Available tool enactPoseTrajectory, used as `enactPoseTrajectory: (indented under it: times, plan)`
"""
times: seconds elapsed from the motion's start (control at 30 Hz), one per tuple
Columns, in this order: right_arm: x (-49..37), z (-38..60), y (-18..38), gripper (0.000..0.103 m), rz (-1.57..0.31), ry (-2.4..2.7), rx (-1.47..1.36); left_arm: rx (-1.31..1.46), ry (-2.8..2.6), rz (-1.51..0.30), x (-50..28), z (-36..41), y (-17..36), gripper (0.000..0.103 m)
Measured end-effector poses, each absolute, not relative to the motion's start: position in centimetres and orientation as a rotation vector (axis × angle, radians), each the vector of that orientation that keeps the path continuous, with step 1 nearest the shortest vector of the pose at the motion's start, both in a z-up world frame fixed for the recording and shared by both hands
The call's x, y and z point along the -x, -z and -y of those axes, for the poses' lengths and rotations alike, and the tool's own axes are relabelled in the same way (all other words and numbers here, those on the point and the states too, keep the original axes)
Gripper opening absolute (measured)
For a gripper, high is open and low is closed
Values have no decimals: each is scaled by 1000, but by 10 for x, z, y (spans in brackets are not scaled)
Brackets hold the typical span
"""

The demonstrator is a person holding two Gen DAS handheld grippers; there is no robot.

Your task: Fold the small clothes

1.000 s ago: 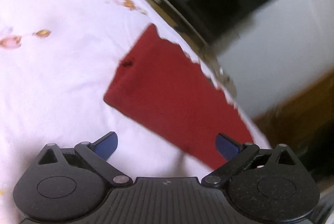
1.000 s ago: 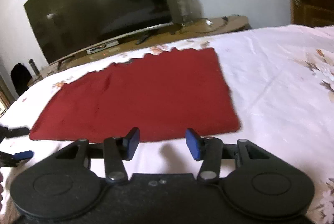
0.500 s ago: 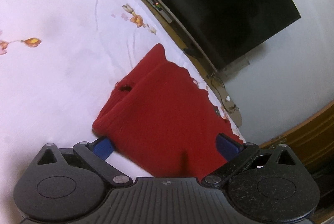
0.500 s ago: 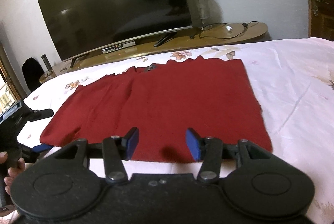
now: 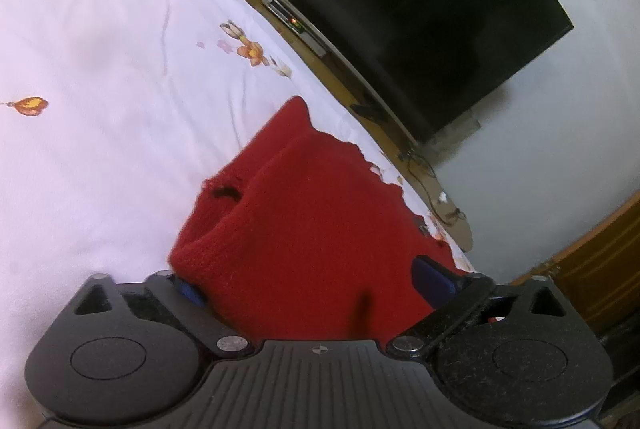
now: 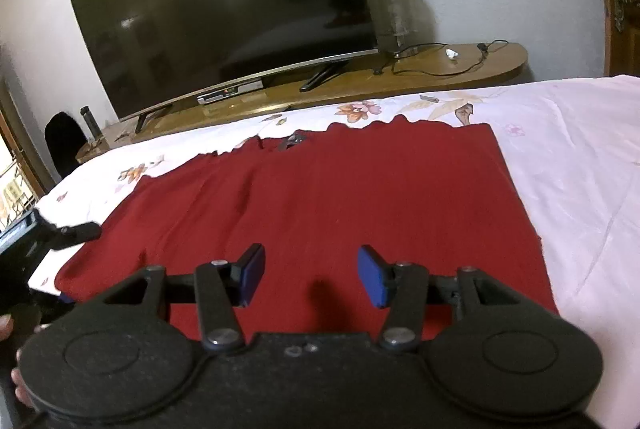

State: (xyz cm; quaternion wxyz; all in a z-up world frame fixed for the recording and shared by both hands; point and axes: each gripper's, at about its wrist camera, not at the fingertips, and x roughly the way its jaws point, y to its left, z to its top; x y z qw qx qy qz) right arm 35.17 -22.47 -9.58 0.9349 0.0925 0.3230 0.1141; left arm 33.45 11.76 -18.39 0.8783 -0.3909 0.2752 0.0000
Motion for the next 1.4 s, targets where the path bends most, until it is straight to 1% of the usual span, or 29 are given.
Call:
enactPoseTrajectory:
  times: [0.07, 0.1, 0.13, 0.17, 0.23, 0.4, 0.57, 0.6, 0.67, 0.7, 0.73, 0.77, 0.9, 0.97, 1.0, 1.07, 1.1, 1.17, 1.23, 1.33, 1.4]
  plan:
    - [-357, 225, 95, 51, -656, -233, -194, 846, -18, -578, -334, -124, 190, 45]
    - [-359, 224, 95, 51, -654, -235, -194, 914, -7, -620, -337, -132, 201, 9]
    - [-360, 223, 95, 51, -652, -239, -192, 999, 13, -624, -336, -139, 215, 10]
    - [-362, 222, 94, 51, -652, -244, -189, 1014, 29, -597, -333, -141, 218, 10]
    - [-365, 217, 95, 51, -654, -253, -176, 976, 28, -589, -332, -136, 214, 8]
    - [-380, 201, 99, 52, -664, -274, -111, 1069, 68, -499, -321, -142, 222, 8]
    - [-392, 185, 100, 51, -639, -298, -57, 1077, 86, -473, -318, -141, 224, 8]
    - [-394, 181, 99, 48, -626, -303, -50, 1076, 86, -475, -319, -142, 224, 8]
    - [-400, 170, 99, 39, -610, -275, 0, 1071, 88, -478, -319, -142, 225, 8]
    - [-404, 167, 102, 25, -625, -271, 12, 1071, 88, -480, -319, -143, 225, 9]
    - [-411, 162, 109, 14, -669, -266, 32, 1068, 89, -484, -320, -143, 226, 9]
    - [-418, 158, 120, 14, -720, -248, 64, 1065, 91, -491, -321, -142, 225, 9]
    - [-416, 154, 130, 14, -671, -252, 116, 1053, 96, -502, -322, -145, 225, 9]
    - [-416, 152, 127, 14, -678, -249, 131, 1051, 91, -498, -325, -144, 224, 9]
    - [-415, 150, 122, 16, -669, -243, 143, 1052, 91, -494, -325, -144, 224, 9]
    - [-406, 145, 111, 16, -616, -274, 139, 1050, 90, -490, -325, -144, 224, 9]
    - [-405, 144, 109, 15, -618, -290, 137, 1049, 89, -489, -325, -144, 224, 9]
    - [-414, 140, 123, 14, -709, -294, 143, 1048, 90, -486, -325, -143, 224, 8]
    - [-417, 144, 130, 14, -690, -299, 123, 1044, 101, -477, -324, -142, 223, 8]
    - [-420, 144, 132, 14, -687, -300, 119, 1017, 129, -452, -325, -141, 210, 8]
    - [-421, 146, 135, 14, -681, -302, 99, 956, 170, -422, -329, -133, 189, 8]
